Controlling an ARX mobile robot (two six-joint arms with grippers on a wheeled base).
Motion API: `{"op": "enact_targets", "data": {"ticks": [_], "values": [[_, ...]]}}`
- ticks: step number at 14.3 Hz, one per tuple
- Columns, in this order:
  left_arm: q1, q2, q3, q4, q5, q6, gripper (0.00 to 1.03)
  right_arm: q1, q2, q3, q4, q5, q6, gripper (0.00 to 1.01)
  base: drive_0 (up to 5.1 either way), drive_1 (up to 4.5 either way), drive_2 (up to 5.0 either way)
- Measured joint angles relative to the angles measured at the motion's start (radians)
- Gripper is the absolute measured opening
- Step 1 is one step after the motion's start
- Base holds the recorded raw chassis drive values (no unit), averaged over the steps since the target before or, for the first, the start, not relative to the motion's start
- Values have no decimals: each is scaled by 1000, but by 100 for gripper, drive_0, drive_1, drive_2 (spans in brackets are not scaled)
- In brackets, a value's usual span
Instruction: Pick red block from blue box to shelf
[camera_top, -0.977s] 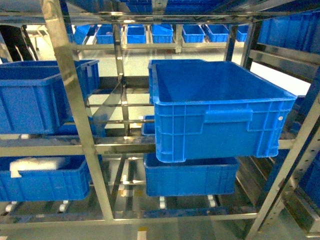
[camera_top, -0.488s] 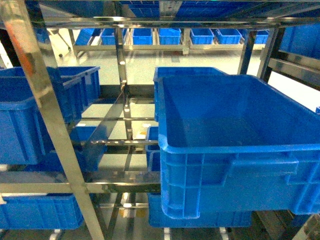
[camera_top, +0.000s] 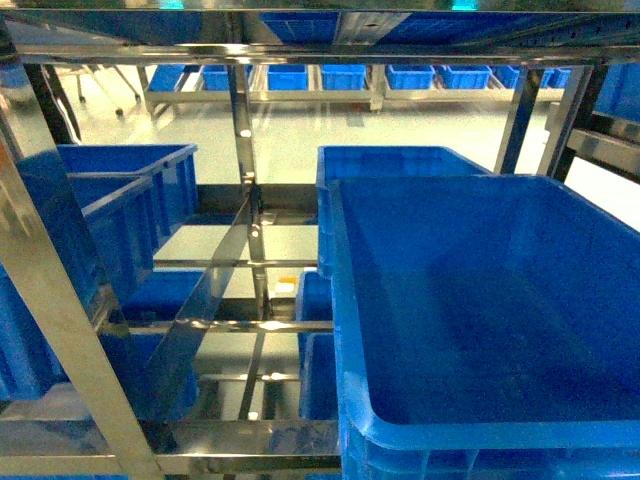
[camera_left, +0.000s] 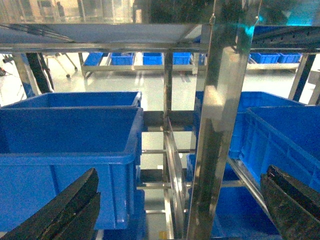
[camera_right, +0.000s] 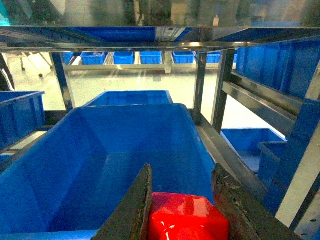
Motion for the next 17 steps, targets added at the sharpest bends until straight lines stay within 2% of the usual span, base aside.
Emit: {"op": "enact_targets", "data": {"ticks": [17], "values": [[0, 0, 0, -8, 1, 0, 98, 0, 0, 0, -3, 0, 0, 29, 0, 0, 0]]}}
